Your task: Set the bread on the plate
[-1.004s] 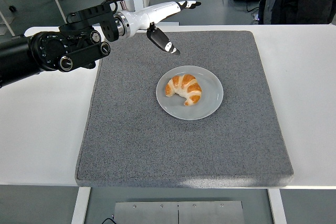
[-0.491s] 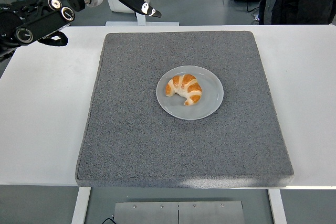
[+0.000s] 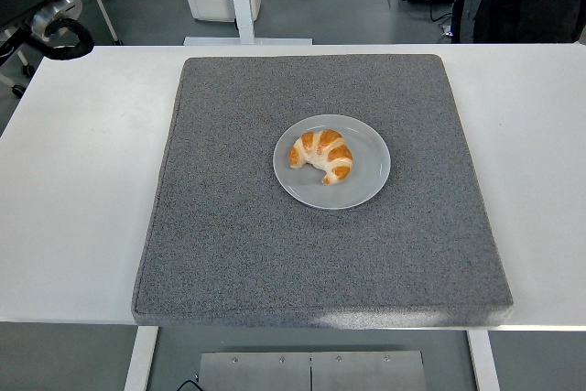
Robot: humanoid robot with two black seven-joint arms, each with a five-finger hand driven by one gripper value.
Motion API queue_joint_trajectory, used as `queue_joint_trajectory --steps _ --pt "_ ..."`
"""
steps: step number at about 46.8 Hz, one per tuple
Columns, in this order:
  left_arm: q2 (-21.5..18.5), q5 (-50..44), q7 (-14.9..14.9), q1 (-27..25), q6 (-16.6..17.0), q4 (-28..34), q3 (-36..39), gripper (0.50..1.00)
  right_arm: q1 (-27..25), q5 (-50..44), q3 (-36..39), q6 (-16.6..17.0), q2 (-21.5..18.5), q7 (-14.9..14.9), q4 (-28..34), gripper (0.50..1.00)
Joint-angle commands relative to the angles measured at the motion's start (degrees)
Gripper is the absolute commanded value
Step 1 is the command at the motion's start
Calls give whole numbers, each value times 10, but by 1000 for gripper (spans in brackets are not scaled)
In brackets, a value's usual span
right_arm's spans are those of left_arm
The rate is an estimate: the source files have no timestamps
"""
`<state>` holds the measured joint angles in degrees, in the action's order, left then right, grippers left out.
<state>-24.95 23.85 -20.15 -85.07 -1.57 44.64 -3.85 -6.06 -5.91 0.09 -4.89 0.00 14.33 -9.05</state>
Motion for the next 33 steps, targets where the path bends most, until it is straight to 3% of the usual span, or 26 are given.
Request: queue_joint_trajectory --steps 1,8,12,20,25,33 --pt "2 -28 3 4 0 -17 -13 993 0 -1 0 0 0 0 0 1000" --pt "25 -99 3 29 -6 -81 -23 993 0 0 0 0 0 0 0 1000" --pt "53 -127 3 40 -40 -118 -27 993 0 0 0 0 0 0 0 1000" --pt "71 -154 5 72 -94 -183 -79 993 0 0 -1 1 0 0 -6 1000" --pt "113 -155 10 85 -120 -245 -107 993 1 0 1 1 0 0 -4 1000" --pt "182 -163 20 97 -121 -318 -143 992 -1 0 2 1 0 0 -3 1000"
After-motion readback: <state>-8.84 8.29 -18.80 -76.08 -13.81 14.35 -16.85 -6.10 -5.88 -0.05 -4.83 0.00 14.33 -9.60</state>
